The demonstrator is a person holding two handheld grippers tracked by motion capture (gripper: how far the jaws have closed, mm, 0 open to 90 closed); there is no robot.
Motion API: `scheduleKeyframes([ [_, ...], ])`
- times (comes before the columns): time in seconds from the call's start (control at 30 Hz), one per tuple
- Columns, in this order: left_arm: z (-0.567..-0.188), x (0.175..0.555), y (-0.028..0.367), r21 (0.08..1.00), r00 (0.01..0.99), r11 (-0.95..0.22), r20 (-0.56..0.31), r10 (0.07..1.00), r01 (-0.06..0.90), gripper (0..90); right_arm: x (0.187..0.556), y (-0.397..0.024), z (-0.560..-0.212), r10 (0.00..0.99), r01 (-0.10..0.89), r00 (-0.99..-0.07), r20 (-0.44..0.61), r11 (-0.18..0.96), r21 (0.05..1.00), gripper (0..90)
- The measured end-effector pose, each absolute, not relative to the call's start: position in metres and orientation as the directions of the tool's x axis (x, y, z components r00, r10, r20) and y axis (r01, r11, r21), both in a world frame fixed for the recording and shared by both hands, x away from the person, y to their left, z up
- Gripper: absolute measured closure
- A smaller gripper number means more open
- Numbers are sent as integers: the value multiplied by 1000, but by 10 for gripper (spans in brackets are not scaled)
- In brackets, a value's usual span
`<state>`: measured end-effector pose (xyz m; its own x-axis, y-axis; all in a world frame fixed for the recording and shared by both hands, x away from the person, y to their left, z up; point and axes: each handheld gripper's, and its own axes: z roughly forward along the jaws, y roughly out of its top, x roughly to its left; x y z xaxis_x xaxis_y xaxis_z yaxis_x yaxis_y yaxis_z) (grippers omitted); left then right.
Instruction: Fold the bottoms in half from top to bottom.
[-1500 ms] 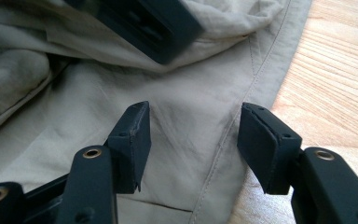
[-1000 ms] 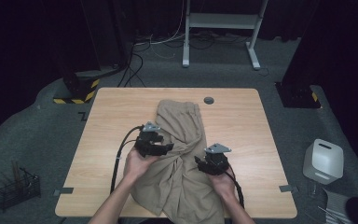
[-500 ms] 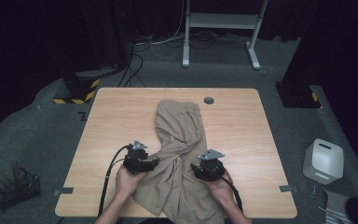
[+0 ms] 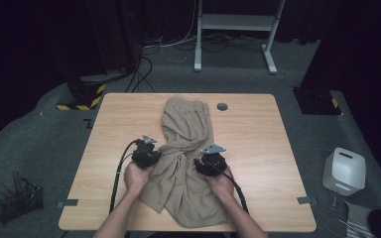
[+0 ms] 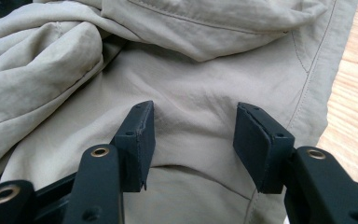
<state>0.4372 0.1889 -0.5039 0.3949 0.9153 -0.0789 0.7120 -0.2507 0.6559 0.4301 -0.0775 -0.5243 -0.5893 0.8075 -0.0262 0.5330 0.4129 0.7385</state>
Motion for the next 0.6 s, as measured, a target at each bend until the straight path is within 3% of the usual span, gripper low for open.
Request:
scheduleKeyframes([
  [0.13, -474, 414, 188, 739, 439, -225, -105, 892, 635, 849, 428, -78, -523, 810, 545, -586, -16, 409, 732, 450],
  [0.17, -453, 400, 181, 774, 486, -249, -85, 870, 582, 849, 424, -78, -522, 806, 549, -592, -6, 409, 729, 441],
  [0.3, -433, 379, 162, 790, 578, -336, -28, 815, 513, 848, 406, -83, -511, 790, 524, -613, 25, 383, 761, 436],
  [0.43, -448, 367, 131, 738, 662, -438, -14, 750, 513, 846, 393, -93, -509, 779, 525, -627, 22, 401, 751, 432],
  [0.6, -486, 375, 109, 678, 659, -467, -35, 751, 568, 846, 379, -112, -516, 787, 544, -616, 10, 416, 729, 435],
])
